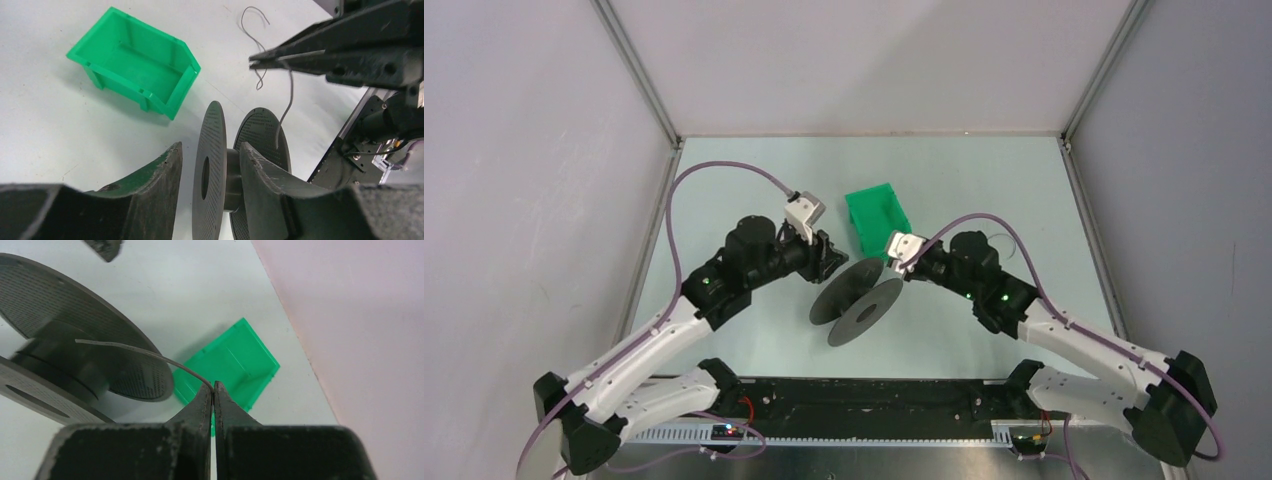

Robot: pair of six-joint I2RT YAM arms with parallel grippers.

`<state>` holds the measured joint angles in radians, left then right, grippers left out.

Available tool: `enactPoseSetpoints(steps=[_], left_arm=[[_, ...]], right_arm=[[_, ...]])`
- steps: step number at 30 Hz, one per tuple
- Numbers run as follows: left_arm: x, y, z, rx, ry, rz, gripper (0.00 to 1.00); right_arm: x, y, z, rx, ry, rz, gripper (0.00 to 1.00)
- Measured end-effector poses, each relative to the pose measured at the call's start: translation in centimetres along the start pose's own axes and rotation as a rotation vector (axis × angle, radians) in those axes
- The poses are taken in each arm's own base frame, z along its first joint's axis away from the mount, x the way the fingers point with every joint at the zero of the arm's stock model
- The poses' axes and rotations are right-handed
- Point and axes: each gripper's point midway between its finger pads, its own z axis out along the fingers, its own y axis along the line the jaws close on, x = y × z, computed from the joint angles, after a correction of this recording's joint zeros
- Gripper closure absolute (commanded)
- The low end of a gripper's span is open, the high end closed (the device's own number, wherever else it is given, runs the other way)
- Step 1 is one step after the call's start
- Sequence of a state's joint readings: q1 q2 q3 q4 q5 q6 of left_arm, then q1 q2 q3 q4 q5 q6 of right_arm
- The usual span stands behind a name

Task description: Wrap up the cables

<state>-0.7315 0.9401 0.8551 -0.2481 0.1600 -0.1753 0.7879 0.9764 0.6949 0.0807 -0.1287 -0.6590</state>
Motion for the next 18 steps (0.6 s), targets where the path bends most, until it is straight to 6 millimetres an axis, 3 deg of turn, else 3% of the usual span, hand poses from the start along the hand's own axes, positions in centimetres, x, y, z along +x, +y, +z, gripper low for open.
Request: enactPoseSetpoints(steps=[9, 18], left_arm=[[-0.7, -0.8, -1.3, 0.052, -0.036, 0.003, 0.45], [0.9, -1.7, -0.2, 0.125, 0.031, 0.025, 0.48]], right_arm=[[-0.7, 3.9, 3.0, -0.081, 0.023, -0.069, 1.0], [-0.4, 3.4, 3.6, -0.037, 0.048, -0.073, 1.0]])
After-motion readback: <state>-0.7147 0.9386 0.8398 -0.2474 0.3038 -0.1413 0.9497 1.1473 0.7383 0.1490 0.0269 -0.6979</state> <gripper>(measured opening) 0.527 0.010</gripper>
